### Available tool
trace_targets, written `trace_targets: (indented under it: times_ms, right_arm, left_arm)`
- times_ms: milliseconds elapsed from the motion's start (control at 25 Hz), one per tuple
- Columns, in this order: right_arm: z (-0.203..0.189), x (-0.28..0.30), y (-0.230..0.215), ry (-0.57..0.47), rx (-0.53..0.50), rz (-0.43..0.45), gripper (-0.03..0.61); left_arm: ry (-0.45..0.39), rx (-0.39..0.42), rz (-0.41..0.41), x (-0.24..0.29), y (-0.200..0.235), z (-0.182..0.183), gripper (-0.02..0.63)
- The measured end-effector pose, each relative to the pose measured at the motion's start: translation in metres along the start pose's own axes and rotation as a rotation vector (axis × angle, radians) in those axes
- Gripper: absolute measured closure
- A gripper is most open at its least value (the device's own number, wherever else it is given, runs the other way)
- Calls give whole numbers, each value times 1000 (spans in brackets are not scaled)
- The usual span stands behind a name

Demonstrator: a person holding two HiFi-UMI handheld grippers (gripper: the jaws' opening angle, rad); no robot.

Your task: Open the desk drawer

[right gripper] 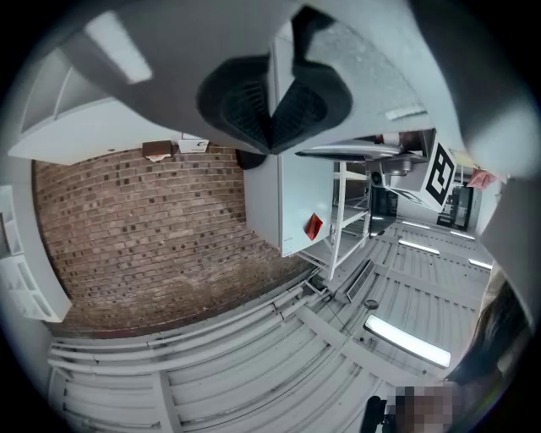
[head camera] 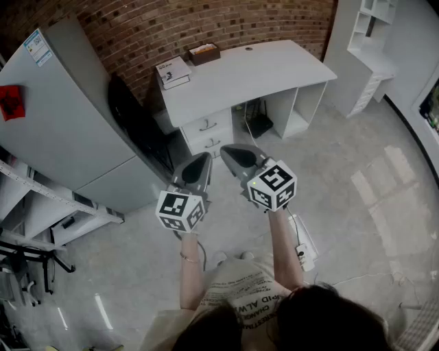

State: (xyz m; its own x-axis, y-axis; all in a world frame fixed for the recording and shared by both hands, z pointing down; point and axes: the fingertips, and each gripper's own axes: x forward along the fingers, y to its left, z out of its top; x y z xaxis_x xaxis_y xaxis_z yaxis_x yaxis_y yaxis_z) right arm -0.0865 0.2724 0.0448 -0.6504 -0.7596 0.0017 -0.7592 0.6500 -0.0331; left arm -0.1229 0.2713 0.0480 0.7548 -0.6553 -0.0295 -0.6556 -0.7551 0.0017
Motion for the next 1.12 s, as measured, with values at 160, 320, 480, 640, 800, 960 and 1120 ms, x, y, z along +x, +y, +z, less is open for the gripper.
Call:
trace_targets:
  times_ms: [160,320,480,640,800,960,1120]
  right_arm:
    - [-2,-14,-1,-2,8,7,577]
    - [-3,-25,-3,-9,18,5,577]
    - [-7,-31,-1,-16,41,13,575]
    - [-13,-28,-2,-17,74,21,575]
    - [-23,-15,-13,-13,111,13,575]
    - [-38,6,-31,21,117,0,575]
    - [-41,30,-62,21,143,-10,575]
  left_arm:
    - [4,-2,2,1,-15,-2,615]
    - [8,-9,10,-1,-27,-5,615]
    - [27,-11,14,-3,-37,-14,615]
    - [44,-26,25,-4,-33,-23,615]
    - [60,-37,35,1,-19,-34,615]
    - [61,-68,41,18,2,-46,615]
    - [79,-65,26,48,24,-51,615]
